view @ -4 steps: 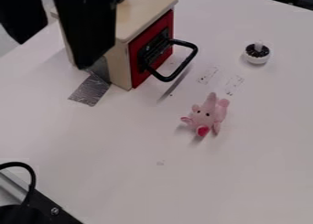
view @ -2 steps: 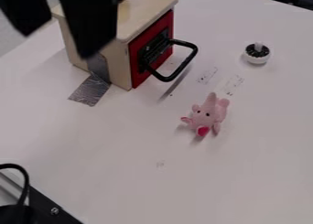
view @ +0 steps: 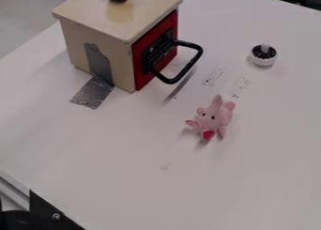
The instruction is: Put the object on the middle of table
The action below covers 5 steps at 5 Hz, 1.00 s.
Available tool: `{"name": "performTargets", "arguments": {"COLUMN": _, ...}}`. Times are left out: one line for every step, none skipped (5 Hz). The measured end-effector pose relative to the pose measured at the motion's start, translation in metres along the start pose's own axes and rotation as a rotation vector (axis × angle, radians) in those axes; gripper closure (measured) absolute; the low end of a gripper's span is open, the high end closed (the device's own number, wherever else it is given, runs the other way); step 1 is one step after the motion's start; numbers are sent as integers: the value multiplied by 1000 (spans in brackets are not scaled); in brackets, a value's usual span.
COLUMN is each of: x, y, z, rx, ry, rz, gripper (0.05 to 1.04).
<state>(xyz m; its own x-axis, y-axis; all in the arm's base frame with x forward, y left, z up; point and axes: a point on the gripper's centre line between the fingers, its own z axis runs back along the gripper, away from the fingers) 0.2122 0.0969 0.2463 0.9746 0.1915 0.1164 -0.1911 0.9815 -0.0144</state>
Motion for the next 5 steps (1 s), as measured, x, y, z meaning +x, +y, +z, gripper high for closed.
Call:
{"name": "performTargets", "arguments": {"x": 55, "y": 35, "z": -11, "rx": 4, "ry": -23, "rz": -14, "gripper": 84}}
{"name": "performTargets", "arguments": {"x": 109, "y": 57, "z": -29, "rx": 11, "ry": -33, "rz": -20, "gripper": 84}}
{"name": "performTargets", "arguments": {"x": 139, "y": 65, "z": -52, "rx": 11, "ry": -11, "rz": -33, "gripper": 84}}
{"name": "performTargets", "arguments": {"x": 151, "y": 59, "z": -84, "rx": -8, "ry": 54, "rz": -44, "gripper": 84}}
{"name": "performTargets", "arguments": {"x": 152, "y": 50, "z": -98, "rx": -7, "ry": 74, "rz": -45, "gripper": 84}}
